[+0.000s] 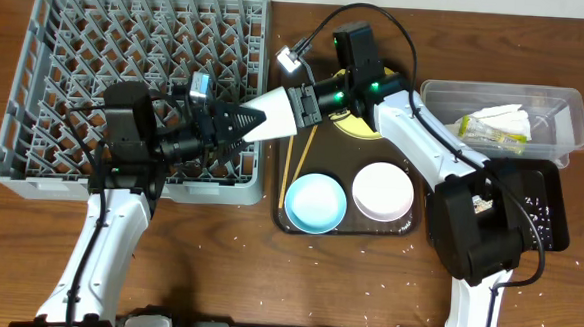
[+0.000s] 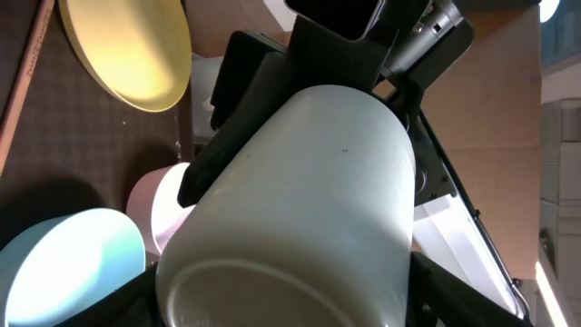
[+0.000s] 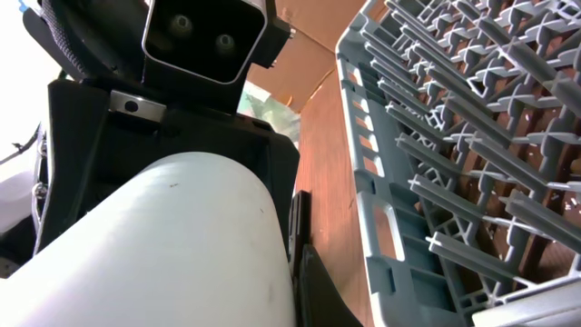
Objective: Sort waste into correct bins and load items into the dishwasher
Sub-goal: 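Hand the white cup from the right gripper to the left gripper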
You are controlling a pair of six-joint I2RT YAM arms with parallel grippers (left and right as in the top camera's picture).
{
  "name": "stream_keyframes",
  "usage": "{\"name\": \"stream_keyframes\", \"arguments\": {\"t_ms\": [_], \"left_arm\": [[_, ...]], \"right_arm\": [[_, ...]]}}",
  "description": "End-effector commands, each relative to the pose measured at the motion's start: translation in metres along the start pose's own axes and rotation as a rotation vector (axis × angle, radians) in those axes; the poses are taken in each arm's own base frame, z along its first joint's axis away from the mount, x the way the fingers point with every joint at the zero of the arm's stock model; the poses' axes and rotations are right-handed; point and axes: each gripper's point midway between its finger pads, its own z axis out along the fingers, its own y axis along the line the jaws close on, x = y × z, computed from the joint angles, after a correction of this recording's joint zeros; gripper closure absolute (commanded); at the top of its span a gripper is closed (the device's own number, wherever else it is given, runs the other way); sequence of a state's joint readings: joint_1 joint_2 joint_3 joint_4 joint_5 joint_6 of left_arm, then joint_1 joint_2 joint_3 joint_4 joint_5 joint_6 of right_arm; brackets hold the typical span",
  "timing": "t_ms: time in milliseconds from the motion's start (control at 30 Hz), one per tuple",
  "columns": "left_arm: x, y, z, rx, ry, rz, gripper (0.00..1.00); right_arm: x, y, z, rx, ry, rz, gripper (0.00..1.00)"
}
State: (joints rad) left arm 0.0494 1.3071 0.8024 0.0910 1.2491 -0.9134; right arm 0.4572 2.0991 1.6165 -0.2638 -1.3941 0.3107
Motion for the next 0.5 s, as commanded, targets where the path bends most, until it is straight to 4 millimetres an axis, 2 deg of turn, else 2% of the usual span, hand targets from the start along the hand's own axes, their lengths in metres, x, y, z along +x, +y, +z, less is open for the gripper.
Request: {"name": "stream_keyframes", "arguments": {"t_ms": [0,333,467], "left_arm": [[-0.001,-0.004,0.001,0.011,-0.002,0.007,0.28],[-0.001,-0.004,0.000,0.012,-0.002,0.007,0.28],[-0.001,-0.004,0.000,0.011,-0.002,0.007,0.21]], "right_arm": [[0.004,0.014,0.018,-0.017,0.031,-0.015,0.99],[0.009,0.018,0.029,-0.030,0.054,-0.017,0.99],[0.009,0.019,0.029,-0.037,0.056,-0.017,0.99]]}}
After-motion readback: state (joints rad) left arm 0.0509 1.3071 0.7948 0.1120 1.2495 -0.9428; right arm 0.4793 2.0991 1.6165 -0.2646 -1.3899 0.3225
